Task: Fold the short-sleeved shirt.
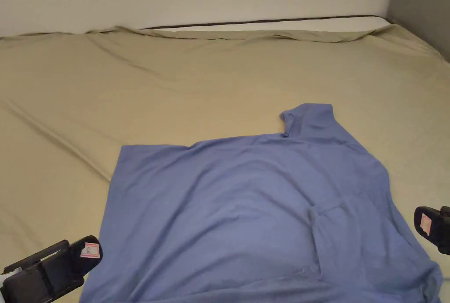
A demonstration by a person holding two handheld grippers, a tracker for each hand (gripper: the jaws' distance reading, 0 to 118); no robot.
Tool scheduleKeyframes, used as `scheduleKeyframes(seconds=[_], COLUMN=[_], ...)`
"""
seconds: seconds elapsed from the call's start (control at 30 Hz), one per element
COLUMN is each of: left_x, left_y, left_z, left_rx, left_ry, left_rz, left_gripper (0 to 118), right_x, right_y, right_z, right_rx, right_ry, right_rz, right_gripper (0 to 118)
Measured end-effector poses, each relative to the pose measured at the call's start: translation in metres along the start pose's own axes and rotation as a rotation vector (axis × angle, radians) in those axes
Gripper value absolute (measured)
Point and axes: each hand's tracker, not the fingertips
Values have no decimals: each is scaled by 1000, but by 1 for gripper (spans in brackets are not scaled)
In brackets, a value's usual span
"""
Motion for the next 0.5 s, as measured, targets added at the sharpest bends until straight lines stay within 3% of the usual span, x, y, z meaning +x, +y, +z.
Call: scheduleKeyframes(seconds=[0.03, 0.07, 0.1, 0.13, 0.17, 0.27, 0.33, 0.4, 0.43, 0.47, 0.5], left_x=[7, 12, 16, 18, 14, 3, -9, -19, -27, -33, -39], left_y=[-10, -21, -31, -42, -53, -68, -66, -59, -56, -54, -53], left_z=[4, 7, 4, 1, -6, -18, -24, -30, -36, -44, -58], left_rx=[14, -1, -43, -74, -112, -214, -210, -193, -183, -172, -211], left_ry=[27, 58, 69, 82, 88, 47, 109, 212, 254, 305, 366], left_rz=[-12, -23, -43, -46, -23, 40, 44, -36, -82, -137, -197], left_gripper=[114, 93, 34, 0, 0, 0, 0, 4, 44, 106, 118], right_x=[-6, -15, -25, -39, -45, -63, -72, -77, -79, -80, -80], right_y=[-5, -13, -21, -33, -42, -51, -48, -43, -40, -37, -35], right_z=[8, 11, 11, 5, 4, -9, -8, -9, -8, -9, -12], right_rx=[33, 40, 32, 35, 20, -58, -56, -34, -22, -19, -26], right_ry=[35, 33, 6, -20, -49, 138, 148, 161, 158, 169, 183], right_rz=[-35, -56, -49, -37, -20, -46, -28, 22, 34, 40, 43], right_gripper=[108, 90, 30, 2, 2, 2, 2, 2, 2, 2, 2])
